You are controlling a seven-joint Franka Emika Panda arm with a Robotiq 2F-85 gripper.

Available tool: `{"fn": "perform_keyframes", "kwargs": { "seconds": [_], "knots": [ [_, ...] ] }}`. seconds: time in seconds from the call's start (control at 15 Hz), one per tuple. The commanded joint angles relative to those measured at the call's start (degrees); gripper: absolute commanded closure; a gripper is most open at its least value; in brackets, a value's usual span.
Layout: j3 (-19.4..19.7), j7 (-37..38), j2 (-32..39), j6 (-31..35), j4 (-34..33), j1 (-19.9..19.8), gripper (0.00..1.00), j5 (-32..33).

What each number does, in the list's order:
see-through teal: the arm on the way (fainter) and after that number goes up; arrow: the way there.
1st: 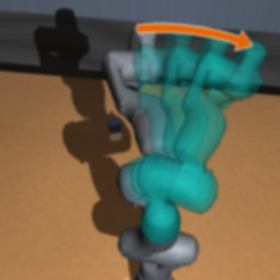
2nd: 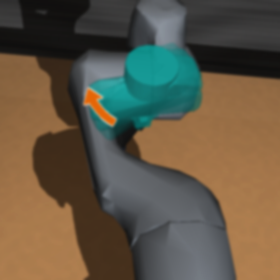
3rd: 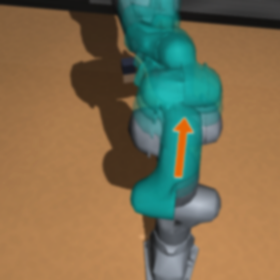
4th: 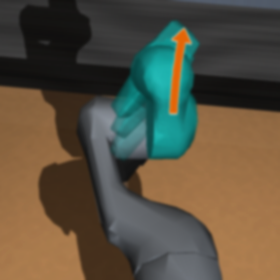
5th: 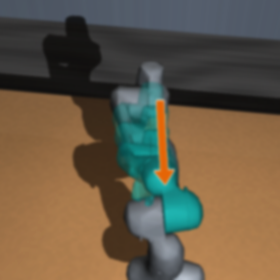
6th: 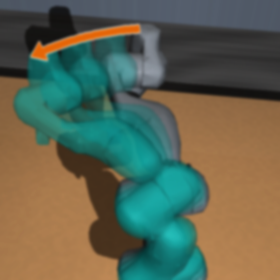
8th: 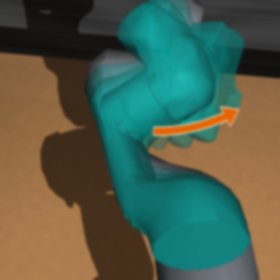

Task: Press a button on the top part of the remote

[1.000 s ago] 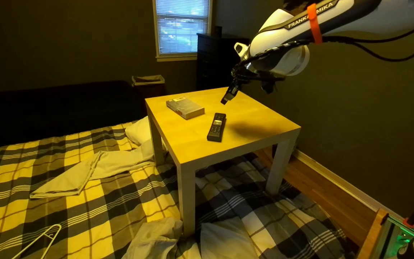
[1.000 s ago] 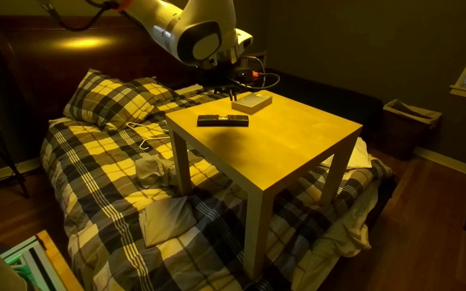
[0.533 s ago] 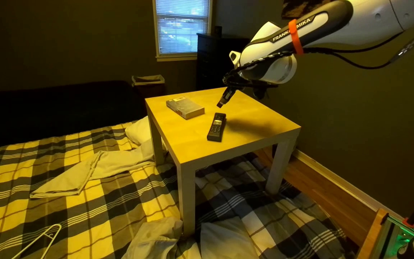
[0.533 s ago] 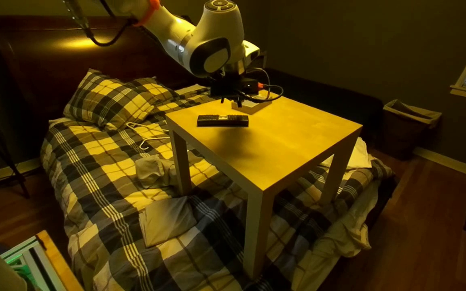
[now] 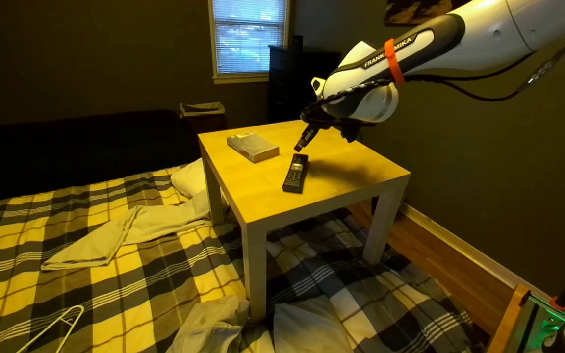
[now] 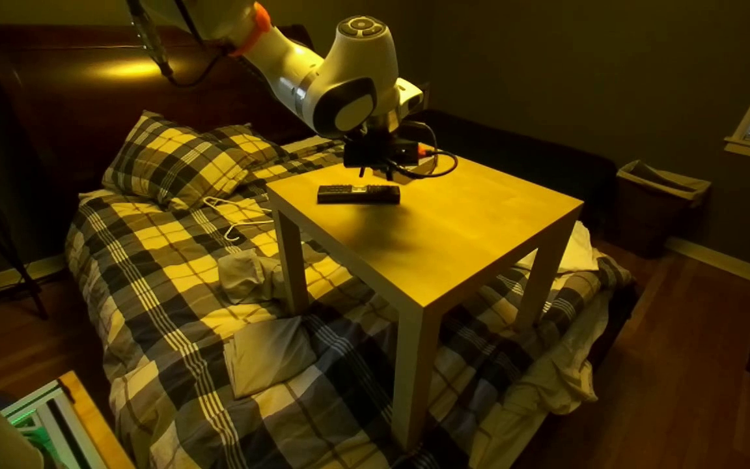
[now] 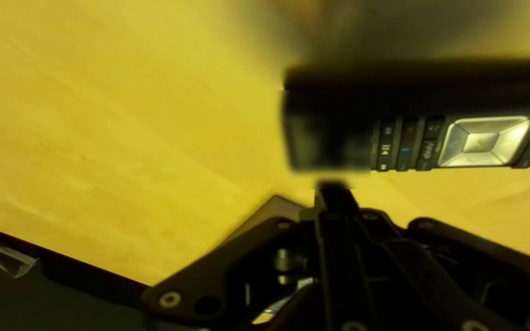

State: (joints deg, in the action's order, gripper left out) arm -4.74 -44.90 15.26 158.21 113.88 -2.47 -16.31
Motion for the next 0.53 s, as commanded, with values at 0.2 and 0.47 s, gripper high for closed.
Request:
{"fn": "perform_keyframes", "kwargs": {
  "seconds": [0.2, 0.47],
  "knots": [
    [-1.42, 0.41, 2.49, 2.3, -1.13, -1.66, 1.0, -1.06],
    [-3.14, 1.45, 2.88, 2.4, -1.23, -3.09, 1.0, -0.02]
  ]
}}
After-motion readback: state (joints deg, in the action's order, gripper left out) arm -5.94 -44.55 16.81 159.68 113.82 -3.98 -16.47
